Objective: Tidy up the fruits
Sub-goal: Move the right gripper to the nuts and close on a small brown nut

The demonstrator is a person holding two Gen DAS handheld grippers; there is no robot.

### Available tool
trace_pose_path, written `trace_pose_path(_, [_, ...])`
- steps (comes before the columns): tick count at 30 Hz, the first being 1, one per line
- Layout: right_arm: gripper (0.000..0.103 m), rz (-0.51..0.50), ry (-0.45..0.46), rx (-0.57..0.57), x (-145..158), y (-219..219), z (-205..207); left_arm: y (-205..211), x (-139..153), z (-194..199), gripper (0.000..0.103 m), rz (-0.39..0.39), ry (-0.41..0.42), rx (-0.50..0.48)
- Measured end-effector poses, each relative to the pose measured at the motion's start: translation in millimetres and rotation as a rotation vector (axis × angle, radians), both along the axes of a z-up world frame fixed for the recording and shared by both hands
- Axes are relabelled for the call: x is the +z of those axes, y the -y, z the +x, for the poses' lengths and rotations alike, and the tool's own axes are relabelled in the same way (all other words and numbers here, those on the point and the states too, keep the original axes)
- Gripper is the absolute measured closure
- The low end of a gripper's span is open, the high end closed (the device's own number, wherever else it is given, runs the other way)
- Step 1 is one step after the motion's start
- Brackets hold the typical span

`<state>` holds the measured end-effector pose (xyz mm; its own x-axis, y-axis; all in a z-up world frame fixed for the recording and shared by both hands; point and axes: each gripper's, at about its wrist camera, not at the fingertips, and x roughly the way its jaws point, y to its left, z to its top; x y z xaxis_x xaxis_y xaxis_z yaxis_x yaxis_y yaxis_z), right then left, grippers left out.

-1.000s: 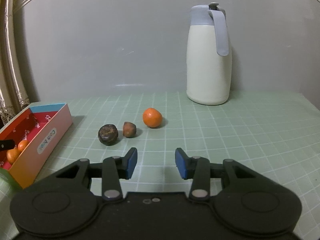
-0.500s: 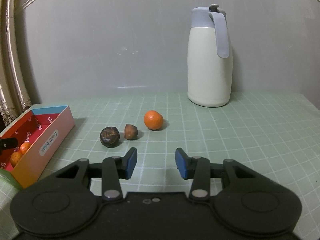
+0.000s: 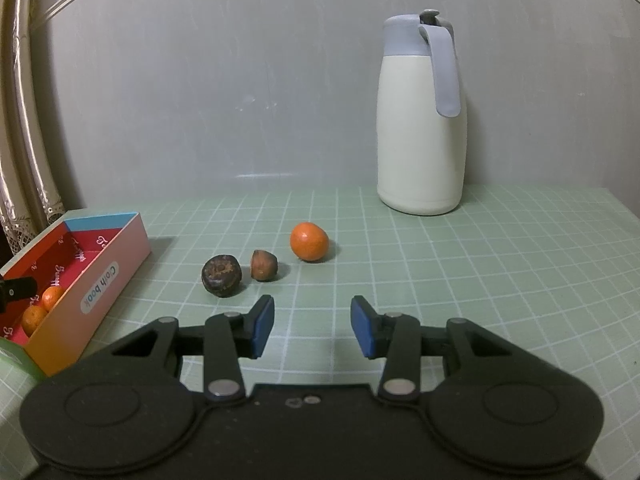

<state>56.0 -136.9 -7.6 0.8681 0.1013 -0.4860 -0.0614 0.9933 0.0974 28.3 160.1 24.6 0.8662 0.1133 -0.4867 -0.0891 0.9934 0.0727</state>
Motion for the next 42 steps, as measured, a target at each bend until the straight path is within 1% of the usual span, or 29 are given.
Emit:
trace_pose_path(17, [0.062, -0.005, 0.001, 0.025, -3.7, -10.1, 7.4, -2.8, 0.3, -1.2, 0.032, 0.004, 0.002, 0.003])
trace_pose_path(29, [0.062, -0.007, 0.004, 0.044, -4.9, -19.8, 16.2, -12.2, -0.6, -3.4, 0.032, 0.002, 0.009, 0.028])
trace_pose_path(32, [0.063, -0.001, 0.002, 0.044, -6.6, -19.8, 19.8, -14.1, -5.4, -1.7, 0.032, 0.006, -0.003, 0.033])
trace_pose_path(36, [0.063, -0.005, 0.01, 0.045, -6.6, -22.3, 26.3, -20.2, -6.3, -2.8, 0.032, 0.02, 0.007, 0.046])
trace_pose_path(40, [0.064, -0.014, 0.016, 0.041, -7.9, -25.0, 35.0, -32.6, -7.9, -3.2, 0.032, -0.001, 0.015, 0.067])
trace_pose_path(42, [0.064, -0.02, 0.011, 0.038, -11.0, -27.4, 40.4, -39.0, -10.7, -1.4, 0.032, -0.018, 0.002, 0.071])
